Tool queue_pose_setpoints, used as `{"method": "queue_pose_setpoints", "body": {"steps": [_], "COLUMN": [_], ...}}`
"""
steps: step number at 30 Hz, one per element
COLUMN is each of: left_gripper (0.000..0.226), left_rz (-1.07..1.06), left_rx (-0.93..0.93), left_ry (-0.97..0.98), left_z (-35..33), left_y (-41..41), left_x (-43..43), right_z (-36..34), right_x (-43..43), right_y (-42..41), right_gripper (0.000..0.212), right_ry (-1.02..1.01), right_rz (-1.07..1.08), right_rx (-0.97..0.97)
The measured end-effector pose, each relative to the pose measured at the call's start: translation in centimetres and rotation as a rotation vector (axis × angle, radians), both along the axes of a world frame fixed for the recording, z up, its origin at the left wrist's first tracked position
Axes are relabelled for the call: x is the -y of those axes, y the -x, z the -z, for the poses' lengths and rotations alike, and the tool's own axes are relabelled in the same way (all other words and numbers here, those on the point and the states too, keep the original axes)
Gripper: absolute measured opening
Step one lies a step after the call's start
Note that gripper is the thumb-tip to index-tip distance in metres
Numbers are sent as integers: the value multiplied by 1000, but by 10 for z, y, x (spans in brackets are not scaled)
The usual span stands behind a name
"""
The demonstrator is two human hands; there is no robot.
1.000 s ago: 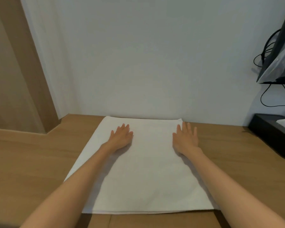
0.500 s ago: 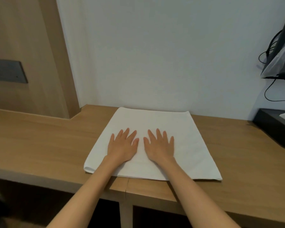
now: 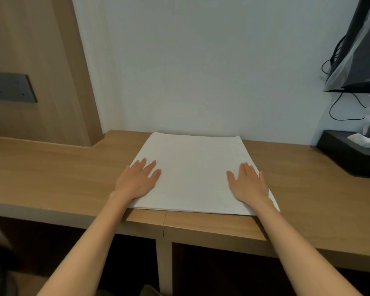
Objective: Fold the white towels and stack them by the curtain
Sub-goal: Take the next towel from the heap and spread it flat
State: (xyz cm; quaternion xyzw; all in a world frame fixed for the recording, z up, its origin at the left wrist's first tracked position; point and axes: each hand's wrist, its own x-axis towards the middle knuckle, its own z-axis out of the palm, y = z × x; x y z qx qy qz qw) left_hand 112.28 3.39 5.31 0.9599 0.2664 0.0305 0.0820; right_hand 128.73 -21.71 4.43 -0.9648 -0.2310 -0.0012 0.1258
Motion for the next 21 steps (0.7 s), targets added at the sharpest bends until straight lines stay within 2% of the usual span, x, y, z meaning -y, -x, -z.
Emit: {"method": "queue_pose_setpoints", "body": {"steps": [3,8,11,14,21], "left_gripper": [58,58,58,54,52], "left_rz": [13,24,48,107,125], "left_rx": [29,28,157,186,131], "left_ry": [72,-25,-7,-4,50], "left_z": [3,1,-7,-17,-32], "left_y": [7,4,-10,-47,-137], "left_x": [-4,-3,2,8,-6], "right_z": [-1,-14,-37,-53,-45], "right_x": [2,2,-13,-47,-130], "right_y": [-2,-2,-9,-17,-50], "right_gripper": [63,47,33,36,48], "right_ry": [-27,-33,-79,-128,-17], "right_rz": [13,27,-7,-90,-254], "right_rx": [44,20,-17,-3,51]}}
